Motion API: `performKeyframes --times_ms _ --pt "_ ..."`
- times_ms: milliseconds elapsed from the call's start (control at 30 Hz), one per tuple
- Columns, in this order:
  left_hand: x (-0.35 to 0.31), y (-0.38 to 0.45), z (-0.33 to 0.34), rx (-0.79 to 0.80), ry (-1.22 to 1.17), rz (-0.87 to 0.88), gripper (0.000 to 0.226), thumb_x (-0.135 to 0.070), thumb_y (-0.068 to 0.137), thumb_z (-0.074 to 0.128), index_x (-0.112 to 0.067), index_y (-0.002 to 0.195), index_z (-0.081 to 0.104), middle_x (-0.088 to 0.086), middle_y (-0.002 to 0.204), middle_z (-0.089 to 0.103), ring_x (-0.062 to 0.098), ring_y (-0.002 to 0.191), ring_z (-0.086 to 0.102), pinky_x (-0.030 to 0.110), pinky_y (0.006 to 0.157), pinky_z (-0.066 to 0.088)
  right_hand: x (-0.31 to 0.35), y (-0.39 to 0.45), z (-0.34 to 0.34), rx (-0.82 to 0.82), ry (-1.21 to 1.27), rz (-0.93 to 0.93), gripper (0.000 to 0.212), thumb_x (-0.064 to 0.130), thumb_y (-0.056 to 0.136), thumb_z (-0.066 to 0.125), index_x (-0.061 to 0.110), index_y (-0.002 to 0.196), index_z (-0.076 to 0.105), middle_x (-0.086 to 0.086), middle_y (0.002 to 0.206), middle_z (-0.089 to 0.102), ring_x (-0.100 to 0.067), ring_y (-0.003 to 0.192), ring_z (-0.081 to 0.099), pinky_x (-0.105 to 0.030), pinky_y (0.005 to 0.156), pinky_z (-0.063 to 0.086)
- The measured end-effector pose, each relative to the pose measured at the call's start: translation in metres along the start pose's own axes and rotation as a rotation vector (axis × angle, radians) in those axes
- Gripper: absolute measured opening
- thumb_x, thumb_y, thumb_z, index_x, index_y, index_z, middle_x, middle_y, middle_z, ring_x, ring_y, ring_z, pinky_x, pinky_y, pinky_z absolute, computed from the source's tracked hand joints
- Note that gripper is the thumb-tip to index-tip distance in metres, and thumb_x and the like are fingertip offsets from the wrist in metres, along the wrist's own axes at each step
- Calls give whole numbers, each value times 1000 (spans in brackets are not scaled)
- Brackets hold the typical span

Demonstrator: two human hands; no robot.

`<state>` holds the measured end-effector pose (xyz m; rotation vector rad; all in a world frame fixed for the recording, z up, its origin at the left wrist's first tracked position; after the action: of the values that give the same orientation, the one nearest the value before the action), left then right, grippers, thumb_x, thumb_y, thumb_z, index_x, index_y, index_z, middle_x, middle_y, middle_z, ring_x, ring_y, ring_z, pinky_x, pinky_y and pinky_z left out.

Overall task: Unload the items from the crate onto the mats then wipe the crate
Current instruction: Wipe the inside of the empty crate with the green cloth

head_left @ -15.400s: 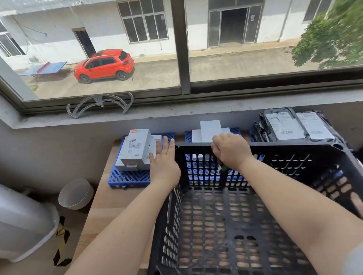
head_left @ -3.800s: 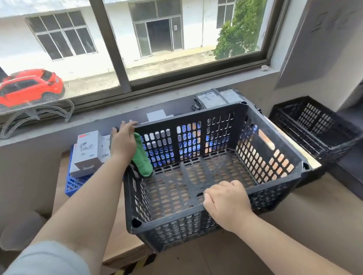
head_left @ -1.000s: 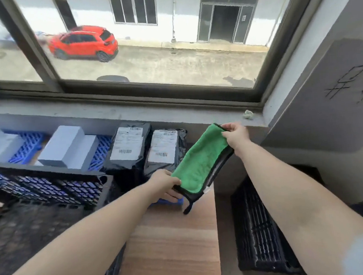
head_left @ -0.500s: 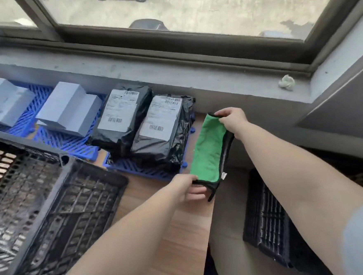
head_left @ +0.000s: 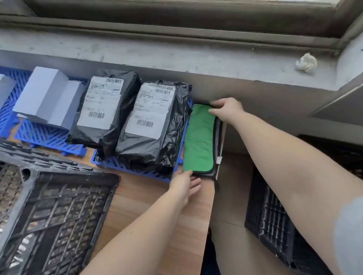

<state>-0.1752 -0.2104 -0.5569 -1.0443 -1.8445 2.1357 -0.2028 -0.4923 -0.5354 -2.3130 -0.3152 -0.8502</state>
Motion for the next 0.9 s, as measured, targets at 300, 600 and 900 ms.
performKeyframes --times_ms 300,600,900 --pt "7 -8 -10 4 97 74 64 4 96 45 -19 152 26 2 82 51 16 70 51 27 63 46 -37 -42 29 84 -155 -8 61 22 82 70 37 138 51 -8 153 36 -31 142 26 -43 117 27" --pt "-19 -42 -32 43 471 220 61 -8 94 55 -16 149 30 11 111 61 14 73 52 34 71 50 -4 -133 42 117 -308 -144 65 20 80 72 30 140 50 -4 150 42 -24 141 32 -37 116 29" --pt "-71 -113 -61 294 1324 751 43 -16 89 61 -21 131 57 6 118 63 21 93 63 27 79 49 47 -259 53 55 -467 -135 76 32 79 75 27 147 41 1 151 42 -17 136 41 -28 106 36"
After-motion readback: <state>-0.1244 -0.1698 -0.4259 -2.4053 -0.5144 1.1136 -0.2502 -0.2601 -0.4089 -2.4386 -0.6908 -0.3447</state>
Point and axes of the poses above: each hand's wrist, its own y-axis towards the middle knuckle, its own z-axis out of the palm, x = y × z, the point moved 7 cm from there along y, towards the middle knuckle
